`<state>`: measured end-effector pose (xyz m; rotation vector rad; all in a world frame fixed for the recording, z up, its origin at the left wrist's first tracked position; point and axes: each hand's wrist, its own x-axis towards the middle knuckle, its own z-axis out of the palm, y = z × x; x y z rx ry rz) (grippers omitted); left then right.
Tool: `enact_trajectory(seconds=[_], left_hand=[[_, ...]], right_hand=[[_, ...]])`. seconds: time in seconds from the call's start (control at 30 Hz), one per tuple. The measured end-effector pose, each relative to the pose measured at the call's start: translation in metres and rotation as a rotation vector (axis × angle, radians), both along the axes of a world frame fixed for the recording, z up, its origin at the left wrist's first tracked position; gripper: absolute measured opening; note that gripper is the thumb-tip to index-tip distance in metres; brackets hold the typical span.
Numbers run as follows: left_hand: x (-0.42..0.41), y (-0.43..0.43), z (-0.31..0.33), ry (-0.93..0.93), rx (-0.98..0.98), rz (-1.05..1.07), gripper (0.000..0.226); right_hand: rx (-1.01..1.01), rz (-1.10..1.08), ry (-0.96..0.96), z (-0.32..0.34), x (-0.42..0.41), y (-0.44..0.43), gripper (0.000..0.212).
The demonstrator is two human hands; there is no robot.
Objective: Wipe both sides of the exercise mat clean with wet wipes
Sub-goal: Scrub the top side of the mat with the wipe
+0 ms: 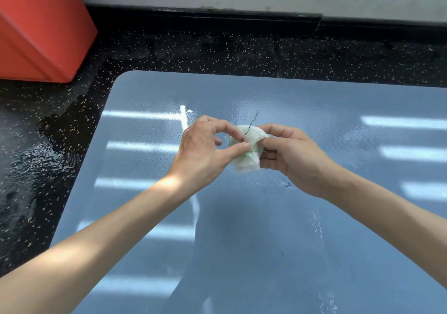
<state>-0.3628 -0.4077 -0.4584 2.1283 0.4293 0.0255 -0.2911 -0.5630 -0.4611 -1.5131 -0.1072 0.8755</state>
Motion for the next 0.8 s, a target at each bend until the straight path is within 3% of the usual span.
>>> enact_trajectory(seconds=[0.2,0.27,0.37,0.5,0.63,0.8], left_hand=[[-0.001,0.002,-0.004,0.015,-0.178,-0.044,0.012],[-0.003,0.000,-0.004,0.017,-0.184,-0.081,0.012],[-0.003,-0.002,-0.004,0.011,-0.191,-0.087,0.012],[-0.004,-0.001,-0.004,-0.011,-0.261,-0.064,0.023],[-0.004,-0.002,-0.004,0.094,-0.511,0.055,0.038],[0.000,-0.001,-0.004,0.157,-0.828,0.152,0.019]], right_hand=[[0.069,0.010,0.164,0.008,0.002,-0.004,0.022],[-0.015,0.041,0.097,0.007,0.003,-0.003,0.026],[-0.102,0.011,-0.044,0.005,-0.002,0.001,0.012],[-0.082,-0.087,-0.121,0.007,-0.003,0.003,0.009],[0.017,-0.108,-0.194,0.013,-0.004,0.002,0.021],[-0.117,0.041,-0.464,0.013,-0.013,-0.004,0.027]])
